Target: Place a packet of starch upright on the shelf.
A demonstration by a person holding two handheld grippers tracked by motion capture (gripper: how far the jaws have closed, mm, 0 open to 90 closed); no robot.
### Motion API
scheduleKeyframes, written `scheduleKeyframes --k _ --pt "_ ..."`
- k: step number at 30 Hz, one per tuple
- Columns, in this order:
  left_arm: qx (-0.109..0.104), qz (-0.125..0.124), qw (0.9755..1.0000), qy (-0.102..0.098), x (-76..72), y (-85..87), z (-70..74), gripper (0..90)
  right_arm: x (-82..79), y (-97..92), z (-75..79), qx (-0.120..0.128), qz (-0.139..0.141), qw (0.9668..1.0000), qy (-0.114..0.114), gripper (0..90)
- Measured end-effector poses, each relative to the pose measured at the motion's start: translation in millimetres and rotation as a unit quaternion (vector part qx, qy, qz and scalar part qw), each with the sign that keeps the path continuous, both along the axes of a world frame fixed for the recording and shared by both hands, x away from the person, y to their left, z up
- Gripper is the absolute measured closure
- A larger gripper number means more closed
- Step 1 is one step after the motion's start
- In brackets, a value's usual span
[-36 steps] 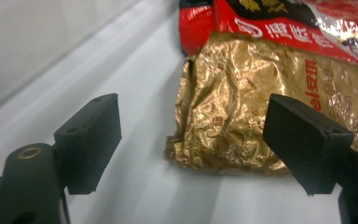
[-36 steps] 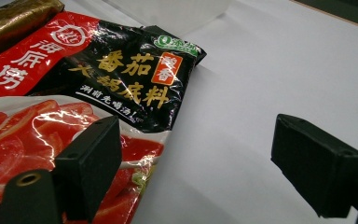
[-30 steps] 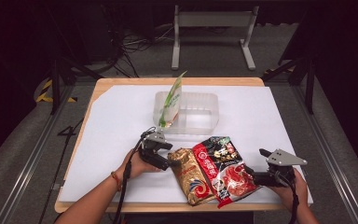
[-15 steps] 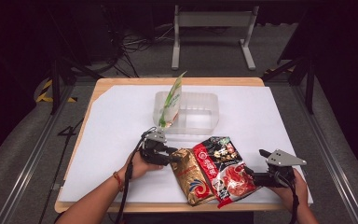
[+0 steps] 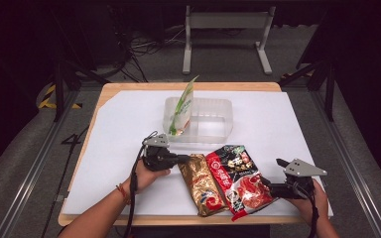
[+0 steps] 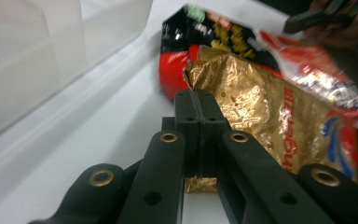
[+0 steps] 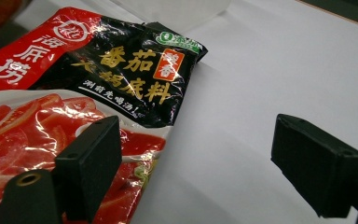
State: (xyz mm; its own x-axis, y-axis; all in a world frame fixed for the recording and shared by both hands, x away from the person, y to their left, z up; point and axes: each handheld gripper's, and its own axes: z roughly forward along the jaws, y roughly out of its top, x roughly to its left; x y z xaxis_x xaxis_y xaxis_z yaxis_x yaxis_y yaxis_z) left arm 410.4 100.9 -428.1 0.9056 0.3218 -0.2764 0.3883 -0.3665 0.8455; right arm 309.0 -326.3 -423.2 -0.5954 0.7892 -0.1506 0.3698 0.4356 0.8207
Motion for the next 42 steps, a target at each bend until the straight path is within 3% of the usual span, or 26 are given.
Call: scheduleKeyframes --k 9,13,14,15,20,23,25,30,32,37,41,42 --pt "-0.055 0.001 0.9985 0.0 -9.9 12.7 27.6 90.0 -0.1 0.5 -0.1 -0.005 0.0 1.0 0.0 16.8" --pt "-0.094 0.009 0.9955 0.005 -11.5 21.5 38.7 90.0 0.3 0.0 -0.5 -0.006 -0.001 1.0 0.001 16.8" --pt "-0.094 0.009 0.9955 0.005 -11.5 21.5 38.7 90.0 0.4 -0.1 -0.6 -0.006 -0.001 1.0 0.001 16.8" --pt "-0.112 0.016 0.9935 0.005 -12.8 26.0 42.9 90.0 0.5 0.0 -0.6 -0.007 -0.001 1.0 0.001 16.8" --pt "-0.131 0.02 0.9911 -0.009 -15.9 31.3 53.3 90.0 0.6 0.5 -0.7 -0.008 -0.001 1.0 0.001 16.8" --pt "-0.151 0.03 0.988 -0.017 -18.8 33.3 64.9 90.0 0.5 0.8 -0.6 -0.009 -0.001 1.0 0.001 16.9" --pt "-0.155 0.032 0.9871 -0.019 -19.0 33.7 67.8 90.0 0.3 0.7 -0.4 -0.008 -0.002 1.0 0.001 17.1" --pt "-0.178 0.082 0.9804 -0.019 -16.7 35.5 84.8 90.0 0.6 1.3 -1.1 -0.011 -0.004 0.9999 0.003 17.1" --pt "-0.175 0.094 0.9795 -0.033 -15.6 33.0 92.9 90.0 0.6 1.2 -1.2 -0.01 -0.005 0.9999 0.003 17.2" --pt "-0.175 0.129 0.9751 -0.042 -3.6 22.4 111.8 90.0 1.6 0.2 -2.3 -0.013 -0.008 0.9999 0.005 17.2" --pt "-0.18 0.164 0.969 -0.041 12.3 11.8 122.1 90.0 1.3 -1.2 -2.1 -0.013 -0.009 0.9999 0.005 17.2" --pt "-0.173 0.173 0.9683 -0.05 15.5 9.0 123.8 90.0 1.1 -1.5 -2.0 -0.012 -0.009 0.9999 0.005 17.2"
